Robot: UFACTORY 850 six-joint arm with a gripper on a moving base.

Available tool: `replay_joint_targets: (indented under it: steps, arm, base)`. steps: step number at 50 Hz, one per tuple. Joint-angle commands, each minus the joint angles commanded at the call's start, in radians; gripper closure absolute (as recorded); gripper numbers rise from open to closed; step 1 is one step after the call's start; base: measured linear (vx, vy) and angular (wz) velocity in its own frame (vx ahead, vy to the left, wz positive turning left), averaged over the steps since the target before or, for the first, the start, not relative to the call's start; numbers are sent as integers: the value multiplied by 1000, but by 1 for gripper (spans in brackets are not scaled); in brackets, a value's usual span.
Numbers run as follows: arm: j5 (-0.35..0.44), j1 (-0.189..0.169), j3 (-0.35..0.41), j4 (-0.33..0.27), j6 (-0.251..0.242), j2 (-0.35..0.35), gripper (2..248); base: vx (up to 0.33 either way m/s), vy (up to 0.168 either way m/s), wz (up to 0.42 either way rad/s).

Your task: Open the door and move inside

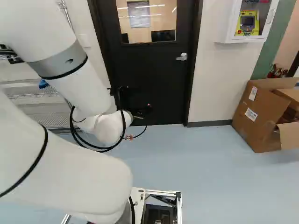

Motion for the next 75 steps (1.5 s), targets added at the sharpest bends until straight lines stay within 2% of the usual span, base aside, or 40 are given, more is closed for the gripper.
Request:
replay_joint_targets:
  steps: [27, 75]
  arm:
    - [0, 0, 0, 0, 0, 0, 3]
    - [0, 0, 0, 0, 0, 0, 3]
  base:
    - [150, 1, -13]
    - [162, -34, -182]
